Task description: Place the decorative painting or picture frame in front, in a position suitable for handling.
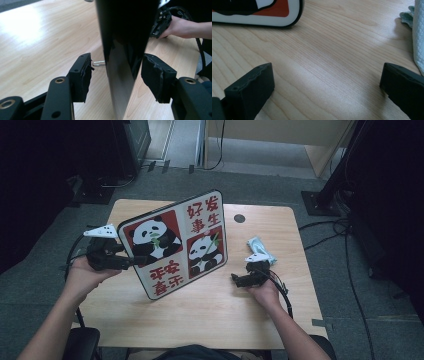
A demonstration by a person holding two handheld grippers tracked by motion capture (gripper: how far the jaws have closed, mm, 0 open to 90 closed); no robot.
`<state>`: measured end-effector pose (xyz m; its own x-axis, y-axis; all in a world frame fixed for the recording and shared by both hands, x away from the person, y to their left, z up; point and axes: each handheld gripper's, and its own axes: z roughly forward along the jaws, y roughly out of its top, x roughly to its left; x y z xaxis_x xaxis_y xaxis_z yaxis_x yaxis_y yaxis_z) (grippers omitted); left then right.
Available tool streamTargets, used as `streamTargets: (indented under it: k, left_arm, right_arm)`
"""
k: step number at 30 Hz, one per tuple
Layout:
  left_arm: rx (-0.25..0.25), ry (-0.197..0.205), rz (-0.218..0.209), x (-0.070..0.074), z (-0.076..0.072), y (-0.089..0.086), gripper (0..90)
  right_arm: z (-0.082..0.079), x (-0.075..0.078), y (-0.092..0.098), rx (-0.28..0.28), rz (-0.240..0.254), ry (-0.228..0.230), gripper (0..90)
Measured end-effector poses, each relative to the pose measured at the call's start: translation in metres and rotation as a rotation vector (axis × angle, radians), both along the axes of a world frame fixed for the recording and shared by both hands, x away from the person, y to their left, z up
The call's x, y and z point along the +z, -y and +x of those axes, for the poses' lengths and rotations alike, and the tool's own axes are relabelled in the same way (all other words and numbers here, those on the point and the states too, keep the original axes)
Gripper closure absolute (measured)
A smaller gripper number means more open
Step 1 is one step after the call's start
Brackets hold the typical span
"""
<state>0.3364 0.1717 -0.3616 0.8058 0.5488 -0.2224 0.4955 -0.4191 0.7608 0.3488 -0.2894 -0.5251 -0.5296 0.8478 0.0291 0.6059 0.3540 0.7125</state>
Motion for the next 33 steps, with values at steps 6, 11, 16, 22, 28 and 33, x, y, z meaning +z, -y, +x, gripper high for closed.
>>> streamTargets:
  k: [6,11,16,22,28,33]
  left_arm:
    - [0.005,0.003,-0.039,-0.012,-0.004,0.001,46.9]
    - [0.011,-0.006,-0.05,-0.018,-0.005,0.002,46.3]
    - [0.025,-0.013,-0.031,-0.021,-0.007,0.0,54.8]
    - [0.037,-0.026,-0.041,-0.024,-0.009,-0.005,61.3]
    - [0.025,-0.035,-0.047,-0.027,-0.011,-0.003,65.5]
    - [0.022,-0.024,-0.055,-0.026,-0.012,-0.001,69.5]
  right_arm:
    - [0.0,0.0,0.0,-0.004,-0.003,-0.001,0.0]
    - [0.002,0.0,0.001,0.007,0.0,0.003,1.9]
    - [0.004,0.006,0.005,-0.009,0.013,-0.001,18.3]
    - [0.007,0.019,0.007,0.029,0.024,0.007,19.8]
    - [0.011,0.033,0.017,-0.009,0.043,0.004,25.7]
    - [0.016,0.044,0.029,-0.047,0.063,0.016,28.7]
